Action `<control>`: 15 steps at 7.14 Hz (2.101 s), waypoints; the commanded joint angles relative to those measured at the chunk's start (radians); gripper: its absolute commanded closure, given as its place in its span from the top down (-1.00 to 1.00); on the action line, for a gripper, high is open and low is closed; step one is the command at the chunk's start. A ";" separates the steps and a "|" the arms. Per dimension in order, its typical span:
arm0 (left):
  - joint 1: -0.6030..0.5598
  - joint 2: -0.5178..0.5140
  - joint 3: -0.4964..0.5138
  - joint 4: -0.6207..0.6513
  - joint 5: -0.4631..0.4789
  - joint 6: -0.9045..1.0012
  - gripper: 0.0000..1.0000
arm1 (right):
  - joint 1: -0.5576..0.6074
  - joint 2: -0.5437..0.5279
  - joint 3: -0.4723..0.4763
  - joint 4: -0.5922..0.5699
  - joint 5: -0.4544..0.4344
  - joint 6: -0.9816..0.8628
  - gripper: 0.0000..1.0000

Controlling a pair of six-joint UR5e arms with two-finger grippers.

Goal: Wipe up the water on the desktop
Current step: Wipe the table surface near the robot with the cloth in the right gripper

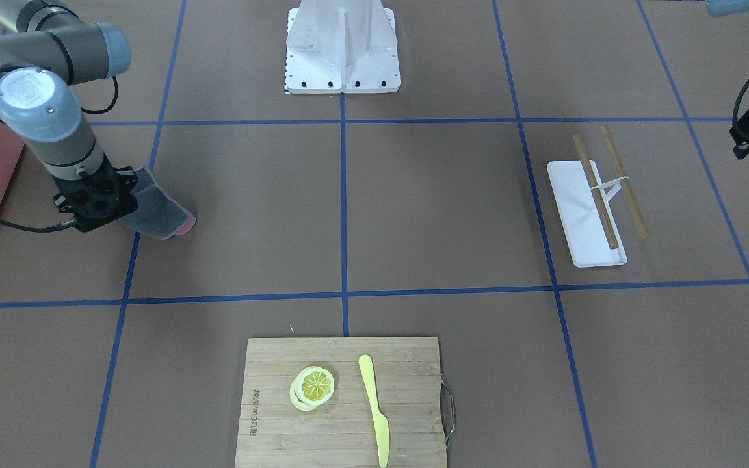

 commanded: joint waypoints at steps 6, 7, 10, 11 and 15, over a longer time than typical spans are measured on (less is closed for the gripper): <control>-0.016 -0.003 0.054 -0.002 0.001 0.002 0.97 | 0.149 0.093 -0.217 0.012 0.086 -0.204 -1.00; -0.020 -0.003 0.055 -0.011 0.001 0.002 0.97 | 0.120 0.043 -0.164 0.012 0.118 -0.198 -1.00; -0.023 -0.012 0.061 -0.013 0.004 0.002 0.97 | 0.003 -0.135 0.064 0.012 0.180 -0.062 -1.00; -0.028 -0.012 0.064 -0.013 0.006 0.002 0.97 | -0.062 -0.186 0.138 0.014 0.180 0.016 -1.00; -0.040 -0.014 0.064 -0.013 0.007 0.004 0.97 | -0.180 -0.205 0.196 0.014 0.168 0.149 -1.00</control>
